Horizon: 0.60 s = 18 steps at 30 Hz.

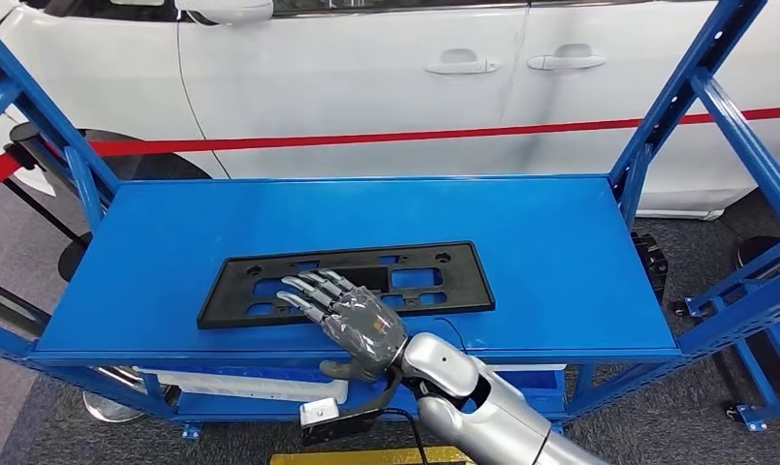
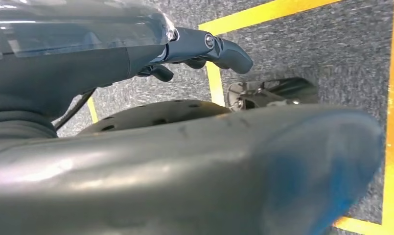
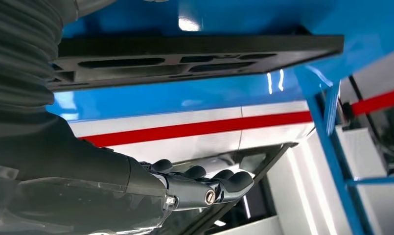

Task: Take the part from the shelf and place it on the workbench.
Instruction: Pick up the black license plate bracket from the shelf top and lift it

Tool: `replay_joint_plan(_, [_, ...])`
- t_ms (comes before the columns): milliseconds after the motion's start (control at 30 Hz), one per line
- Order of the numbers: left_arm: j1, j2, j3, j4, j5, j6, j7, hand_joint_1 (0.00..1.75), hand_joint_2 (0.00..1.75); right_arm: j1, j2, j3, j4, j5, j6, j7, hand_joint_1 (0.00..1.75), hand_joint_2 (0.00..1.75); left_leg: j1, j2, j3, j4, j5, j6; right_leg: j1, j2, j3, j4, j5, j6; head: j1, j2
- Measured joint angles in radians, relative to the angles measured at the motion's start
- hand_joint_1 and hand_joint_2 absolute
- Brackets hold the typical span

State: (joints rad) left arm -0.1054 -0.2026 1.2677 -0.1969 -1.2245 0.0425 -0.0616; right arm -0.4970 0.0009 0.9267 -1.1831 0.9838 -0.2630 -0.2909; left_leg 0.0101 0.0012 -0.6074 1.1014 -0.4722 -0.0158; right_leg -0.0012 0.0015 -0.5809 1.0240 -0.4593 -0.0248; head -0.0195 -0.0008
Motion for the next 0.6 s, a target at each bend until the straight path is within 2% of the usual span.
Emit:
replay_joint_plan(33, [-0.002, 0.000, 0.000, 0.000, 0.000, -0.001, 0.000, 0.00, 0.00, -0.013, -0.002, 0.007, 0.012, -0.009, 0.007, -0.002, 0.00, 1.75, -0.002, 0.000, 0.024, -0.051, 0.015, 0.005, 0.002, 0.000, -0.002, 0.002, 0.000, 0.003, 0.000, 0.000])
replay_joint_plan(67, [-0.003, 0.000, 0.000, 0.000, 0.000, -0.002, -0.001, 0.00, 0.00, -0.024, -0.004, 0.013, 0.025, -0.017, 0.012, -0.004, 0.00, 1.75, -0.004, -0.001, 0.033, -0.074, 0.018, 0.009, 0.003, 0.000, -0.004, 0.003, 0.000, 0.007, 0.000, 0.000])
replay_joint_plan(167, [-0.001, 0.001, -0.001, 0.000, 0.000, -0.005, -0.001, 0.00, 0.00, -0.051, -0.009, 0.028, 0.059, -0.039, 0.025, -0.004, 0.00, 1.75, -0.004, -0.003, 0.033, -0.086, 0.023, 0.023, 0.002, -0.001, -0.009, 0.006, 0.001, 0.022, 0.001, 0.000])
replay_joint_plan(200, [-0.001, 0.001, -0.001, 0.000, 0.000, -0.007, -0.001, 0.00, 0.00, -0.060, -0.011, 0.031, 0.068, -0.044, 0.028, -0.004, 0.00, 1.75, -0.002, -0.002, 0.034, -0.091, 0.027, 0.029, 0.001, -0.001, -0.015, 0.019, -0.009, 0.027, 0.002, 0.000])
replay_joint_plan(267, [-0.003, 0.002, -0.001, 0.000, 0.000, -0.009, -0.002, 0.00, 0.00, -0.075, -0.014, 0.035, 0.084, -0.052, 0.036, -0.004, 0.00, 1.75, 0.001, 0.000, 0.035, -0.097, 0.033, 0.038, -0.002, 0.000, -0.055, 0.104, -0.060, 0.036, 0.003, 0.000])
replay_joint_plan(333, [-0.003, 0.002, -0.001, 0.000, 0.000, -0.012, -0.002, 0.00, 0.00, -0.084, -0.017, 0.042, 0.103, -0.066, 0.055, -0.005, 0.00, 1.75, 0.001, 0.000, 0.033, -0.097, 0.034, 0.041, -0.006, 0.000, -0.117, 0.232, -0.114, 0.044, 0.004, 0.000])
replay_joint_plan(367, [-0.003, 0.002, -0.001, 0.000, 0.001, -0.013, -0.002, 0.00, 0.00, -0.087, -0.018, 0.047, 0.114, -0.074, 0.067, -0.005, 0.00, 1.75, 0.001, 0.000, 0.032, -0.096, 0.034, 0.041, -0.009, -0.001, -0.137, 0.270, -0.121, 0.046, 0.004, 0.000])
replay_joint_plan(400, [-0.003, 0.002, -0.001, 0.000, 0.002, -0.014, -0.001, 0.00, 0.00, -0.090, -0.018, 0.051, 0.125, -0.083, 0.077, -0.006, 0.00, 1.75, 0.001, -0.001, 0.032, -0.095, 0.033, 0.040, -0.011, -0.001, -0.140, 0.272, -0.109, 0.048, 0.004, 0.000])
replay_joint_plan(433, [-0.003, 0.002, -0.001, 0.000, 0.002, -0.014, -0.001, 0.00, 0.00, -0.096, -0.018, 0.055, 0.134, -0.089, 0.083, -0.006, 0.00, 1.75, 0.001, -0.001, 0.032, -0.093, 0.032, 0.039, -0.014, -0.001, -0.124, 0.237, -0.080, 0.049, 0.004, 0.000])
replay_joint_plan(500, [-0.004, 0.002, -0.001, 0.000, 0.003, -0.015, -0.001, 0.00, 0.00, -0.110, -0.018, 0.061, 0.145, -0.095, 0.086, -0.006, 0.00, 1.75, 0.000, -0.002, 0.032, -0.087, 0.029, 0.033, -0.017, -0.001, -0.059, 0.104, -0.016, 0.046, 0.004, 0.000])
replay_joint_plan(567, [-0.005, 0.002, -0.001, 0.000, 0.003, -0.015, -0.001, 0.00, 0.00, -0.122, -0.018, 0.065, 0.153, -0.096, 0.085, -0.005, 0.00, 1.75, -0.003, -0.003, 0.029, -0.082, 0.026, 0.022, -0.014, -0.001, -0.021, 0.020, 0.007, 0.039, 0.004, 0.000])
replay_joint_plan(600, [-0.005, 0.002, -0.001, 0.000, 0.003, -0.015, 0.000, 0.00, 0.00, -0.126, -0.018, 0.066, 0.157, -0.096, 0.083, -0.005, 0.00, 1.75, -0.004, -0.003, 0.027, -0.083, 0.026, 0.016, -0.011, 0.000, -0.020, 0.012, 0.004, 0.034, 0.003, 0.000])
